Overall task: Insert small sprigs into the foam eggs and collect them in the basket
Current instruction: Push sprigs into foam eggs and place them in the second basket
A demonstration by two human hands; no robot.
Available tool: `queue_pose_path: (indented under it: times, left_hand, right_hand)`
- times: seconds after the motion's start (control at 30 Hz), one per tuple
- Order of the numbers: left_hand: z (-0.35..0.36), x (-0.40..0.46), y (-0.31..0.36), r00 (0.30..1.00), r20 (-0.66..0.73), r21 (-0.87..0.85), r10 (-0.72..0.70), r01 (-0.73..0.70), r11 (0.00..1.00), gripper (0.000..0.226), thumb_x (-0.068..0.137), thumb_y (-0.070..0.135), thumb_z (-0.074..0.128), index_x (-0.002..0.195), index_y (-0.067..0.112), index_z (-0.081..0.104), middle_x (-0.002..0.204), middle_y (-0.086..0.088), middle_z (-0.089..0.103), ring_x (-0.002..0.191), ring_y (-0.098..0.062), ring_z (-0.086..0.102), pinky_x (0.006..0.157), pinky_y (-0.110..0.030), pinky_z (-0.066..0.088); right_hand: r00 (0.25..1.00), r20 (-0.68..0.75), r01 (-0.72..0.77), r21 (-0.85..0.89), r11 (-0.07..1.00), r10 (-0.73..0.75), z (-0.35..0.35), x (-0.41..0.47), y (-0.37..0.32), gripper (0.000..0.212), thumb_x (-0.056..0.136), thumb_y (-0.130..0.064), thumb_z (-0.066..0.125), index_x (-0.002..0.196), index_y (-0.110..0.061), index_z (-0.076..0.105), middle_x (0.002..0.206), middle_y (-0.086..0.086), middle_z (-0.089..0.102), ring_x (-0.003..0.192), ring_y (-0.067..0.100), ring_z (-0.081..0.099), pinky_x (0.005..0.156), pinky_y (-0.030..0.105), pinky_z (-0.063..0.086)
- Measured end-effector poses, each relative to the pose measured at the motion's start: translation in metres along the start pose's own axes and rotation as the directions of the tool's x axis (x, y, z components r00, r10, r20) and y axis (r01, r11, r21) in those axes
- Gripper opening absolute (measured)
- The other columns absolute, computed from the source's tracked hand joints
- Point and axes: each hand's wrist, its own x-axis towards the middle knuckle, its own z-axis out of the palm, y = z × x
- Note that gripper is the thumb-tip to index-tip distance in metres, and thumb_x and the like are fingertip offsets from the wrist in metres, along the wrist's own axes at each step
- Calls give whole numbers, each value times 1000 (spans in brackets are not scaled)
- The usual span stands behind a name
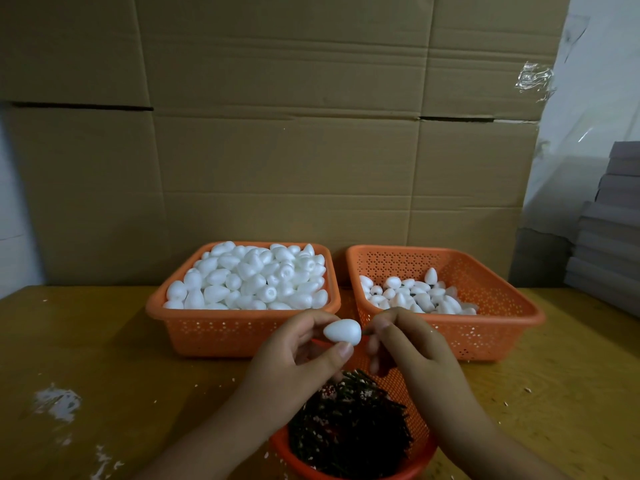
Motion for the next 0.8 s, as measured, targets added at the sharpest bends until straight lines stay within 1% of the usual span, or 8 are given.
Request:
queue_pose_path:
  times: [0.03,0.1,0.27,0.5,0.6,0.73,0.8]
  left_hand:
    - [0,0,0,1000,-6,-5,-5,5,1000,32,76,37,68,105,22,66,93,0,74,73,-12,68,66,-18,51]
    - [0,0,0,1000,-7,-4,-7,7,1000,35,76,39,66,106,22,66,94,0,74,73,-12,68,65,-18,51]
    - [0,1,-2,1000,-18,-8,-20,20,1000,35,77,39,65,107,22,66,95,1,74,72,-12,68,65,-22,53]
    - [-3,3,-4,1000,-19,-47,-21,20,999,31,77,35,67,102,17,68,92,-2,74,69,-12,68,63,-20,52]
    - [-4,3,-4,1000,-21,-54,-22,21,998,32,77,36,68,102,16,68,92,-3,74,69,-13,69,63,-19,52]
    - [-2,2,-5,999,-35,-32,-15,14,999,32,75,41,68,100,21,69,90,-1,74,69,-11,68,63,-18,50]
    - [-1,2,-6,999,-40,-31,-15,14,999,32,74,39,70,103,25,69,93,1,74,70,-11,68,63,-16,50]
  right_hand:
    - [1000,2,0,19,1000,0,0,0,0,16,93,-12,55,80,-7,62,68,5,60,60,14,57,60,23,46]
    - [1000,20,9,28,1000,-9,0,-1,-1,12,92,-8,57,81,-8,63,69,3,59,61,12,56,60,20,45]
    - [999,18,35,11,999,-35,0,-2,-2,10,90,-10,62,80,-8,65,61,-4,58,59,6,55,59,15,44]
    - [999,30,31,-38,999,-30,-1,-1,0,8,89,-11,64,82,-10,68,62,-7,60,63,6,54,61,21,44]
    - [999,40,21,-43,999,-19,-2,-1,1,8,89,-8,64,82,-9,68,63,-9,60,63,5,54,61,21,43]
    - [999,36,14,-22,1000,-13,-2,-1,0,9,89,-9,63,82,-5,67,62,-4,58,62,7,54,61,20,44]
    - [1000,24,1,5,1000,-1,-2,-2,-1,12,91,-11,61,82,-3,65,61,0,58,61,8,54,61,19,44]
